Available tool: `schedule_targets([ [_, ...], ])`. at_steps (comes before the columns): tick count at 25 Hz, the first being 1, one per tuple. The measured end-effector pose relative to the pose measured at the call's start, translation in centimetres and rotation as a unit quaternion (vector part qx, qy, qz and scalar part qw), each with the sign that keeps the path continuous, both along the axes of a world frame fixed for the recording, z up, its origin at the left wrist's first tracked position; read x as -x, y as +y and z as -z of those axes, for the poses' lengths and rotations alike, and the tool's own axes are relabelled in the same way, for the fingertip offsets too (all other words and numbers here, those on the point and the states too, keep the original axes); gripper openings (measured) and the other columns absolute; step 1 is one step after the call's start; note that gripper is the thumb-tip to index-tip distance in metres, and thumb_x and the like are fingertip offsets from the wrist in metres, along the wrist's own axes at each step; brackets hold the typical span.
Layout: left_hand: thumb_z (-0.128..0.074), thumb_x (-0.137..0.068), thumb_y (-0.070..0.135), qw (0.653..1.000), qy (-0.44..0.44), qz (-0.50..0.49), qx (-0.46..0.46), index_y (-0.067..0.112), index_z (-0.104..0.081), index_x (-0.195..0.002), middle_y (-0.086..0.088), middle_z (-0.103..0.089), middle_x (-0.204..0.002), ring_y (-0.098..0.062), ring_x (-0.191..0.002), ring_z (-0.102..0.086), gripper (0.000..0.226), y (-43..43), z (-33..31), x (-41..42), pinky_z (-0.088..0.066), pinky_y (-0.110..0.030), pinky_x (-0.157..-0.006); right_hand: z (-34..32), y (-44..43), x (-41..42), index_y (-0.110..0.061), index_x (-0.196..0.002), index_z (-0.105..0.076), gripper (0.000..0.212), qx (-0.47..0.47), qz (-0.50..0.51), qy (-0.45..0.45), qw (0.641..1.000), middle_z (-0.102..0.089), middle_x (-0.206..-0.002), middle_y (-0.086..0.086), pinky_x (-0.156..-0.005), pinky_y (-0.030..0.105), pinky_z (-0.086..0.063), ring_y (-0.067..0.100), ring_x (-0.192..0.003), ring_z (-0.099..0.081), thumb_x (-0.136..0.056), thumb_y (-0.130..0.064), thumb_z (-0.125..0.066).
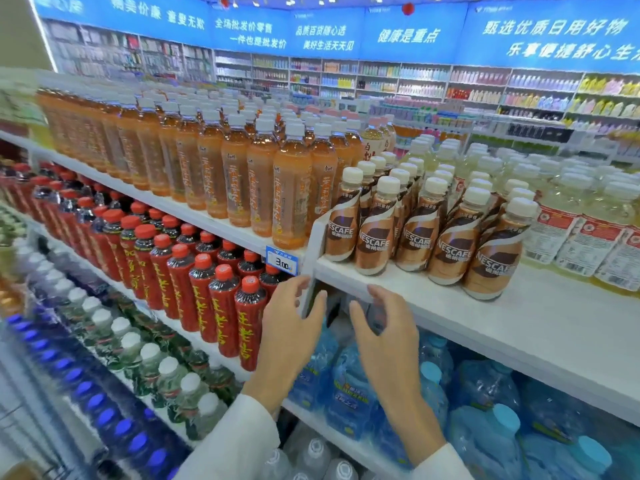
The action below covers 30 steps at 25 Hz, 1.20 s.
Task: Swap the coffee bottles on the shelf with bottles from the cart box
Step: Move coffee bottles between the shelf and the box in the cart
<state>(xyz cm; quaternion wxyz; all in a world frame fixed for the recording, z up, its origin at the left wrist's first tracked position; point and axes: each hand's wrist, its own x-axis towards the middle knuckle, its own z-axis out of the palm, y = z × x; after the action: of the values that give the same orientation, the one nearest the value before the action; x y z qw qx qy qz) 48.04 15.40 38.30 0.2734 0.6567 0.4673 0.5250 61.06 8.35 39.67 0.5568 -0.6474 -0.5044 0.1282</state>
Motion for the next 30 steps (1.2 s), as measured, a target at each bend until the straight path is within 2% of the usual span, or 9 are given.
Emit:
schedule_targets([
  [3,-0.063,-0.096,0.043,0.996,0.047,-0.060,0.042,0.026,-0.061,-0.131,0.019,-0.061,-0.120,0.004,-0.111,-0.056,0.039,-4.3,3.7,4.6,-0.048,-0.020,-0.096,3.3,-2.4,2.1,-0.034,-0.121,-0.060,0.025,0.030,-0.068,-0.022,0.997,-0.057,-0.123,-0.022,-0.101,0.025,-0.041,0.000,-0.120,-0.051,-0.097,-0.041,-0.060],
  [5,-0.059,-0.097,0.047,0.987,0.070,-0.108,0.093,0.027,-0.059,-0.134,0.016,-0.061,-0.127,-0.003,-0.120,-0.055,0.042,-8.1,7.3,8.5,-0.046,-0.026,-0.102,5.7,-3.3,4.3,-0.031,-0.126,-0.062,0.030,0.058,-0.145,-0.053,0.986,-0.058,-0.126,-0.018,-0.102,0.026,-0.042,0.002,-0.120,-0.051,-0.097,-0.040,-0.059],
  [7,-0.058,-0.097,0.048,0.968,0.095,-0.170,0.161,0.025,-0.057,-0.137,0.012,-0.062,-0.130,-0.006,-0.123,-0.054,0.046,-12.4,10.7,12.6,-0.041,-0.023,-0.104,8.0,-4.2,7.2,-0.029,-0.129,-0.062,0.033,0.084,-0.221,-0.073,0.969,-0.058,-0.129,-0.016,-0.101,0.024,-0.042,0.002,-0.119,-0.052,-0.097,-0.037,-0.060],
  [11,-0.060,-0.098,0.041,0.915,0.135,-0.271,0.266,0.016,-0.062,-0.132,0.001,-0.066,-0.128,-0.019,-0.121,-0.059,0.043,-20.3,16.0,20.1,-0.042,-0.029,-0.100,12.8,-5.9,14.3,-0.027,-0.129,-0.062,0.033,0.152,-0.372,-0.107,0.909,-0.055,-0.121,-0.020,-0.099,0.027,-0.042,0.006,-0.120,-0.051,-0.097,-0.036,-0.061],
  [14,-0.064,-0.096,0.036,0.881,0.109,-0.336,0.314,0.020,-0.067,-0.121,0.010,-0.067,-0.114,-0.015,-0.111,-0.063,0.029,-24.5,18.4,24.7,-0.043,-0.022,-0.090,17.1,-6.5,19.6,-0.023,-0.135,-0.059,0.041,0.205,-0.445,-0.143,0.860,-0.059,-0.133,-0.009,-0.107,0.031,-0.041,0.012,-0.129,-0.050,-0.097,-0.037,-0.062],
  [17,-0.064,-0.096,0.037,0.854,0.097,-0.378,0.344,0.034,-0.063,-0.124,0.017,-0.063,-0.113,-0.009,-0.111,-0.061,0.028,-27.2,20.6,28.8,-0.040,-0.016,-0.088,20.6,-6.7,24.3,-0.024,-0.140,-0.054,0.048,0.271,-0.480,-0.172,0.816,-0.053,-0.143,-0.007,-0.111,0.033,-0.038,0.012,-0.135,-0.045,-0.096,-0.044,-0.060],
  [22,-0.061,-0.099,0.031,0.813,0.023,-0.392,0.430,0.020,-0.060,-0.136,0.012,-0.060,-0.123,-0.017,-0.124,-0.057,0.038,-28.0,25.3,35.6,-0.036,-0.017,-0.087,26.3,-6.4,31.5,-0.017,-0.136,-0.059,0.046,0.330,-0.486,-0.230,0.776,-0.060,-0.136,0.000,-0.108,0.026,-0.033,0.018,-0.130,-0.052,-0.094,-0.036,-0.066],
  [28,-0.062,-0.096,0.033,0.788,0.022,-0.350,0.507,0.020,-0.064,-0.123,-0.010,-0.072,-0.112,-0.029,-0.091,-0.071,0.031,-26.5,31.2,41.8,-0.051,-0.033,-0.076,33.4,-4.8,39.0,-0.025,-0.121,-0.061,0.031,0.394,-0.510,-0.301,0.703,-0.063,-0.114,-0.002,-0.090,0.035,-0.046,0.022,-0.110,-0.059,-0.093,-0.038,-0.061],
  [30,-0.061,-0.097,0.034,0.773,0.010,-0.353,0.527,0.019,-0.065,-0.125,-0.011,-0.072,-0.114,-0.029,-0.097,-0.069,0.033,-26.2,33.1,43.0,-0.049,-0.032,-0.080,35.9,-3.8,41.8,-0.022,-0.128,-0.058,0.037,0.394,-0.530,-0.330,0.675,-0.063,-0.117,0.001,-0.090,0.038,-0.048,0.024,-0.110,-0.058,-0.094,-0.036,-0.061],
])
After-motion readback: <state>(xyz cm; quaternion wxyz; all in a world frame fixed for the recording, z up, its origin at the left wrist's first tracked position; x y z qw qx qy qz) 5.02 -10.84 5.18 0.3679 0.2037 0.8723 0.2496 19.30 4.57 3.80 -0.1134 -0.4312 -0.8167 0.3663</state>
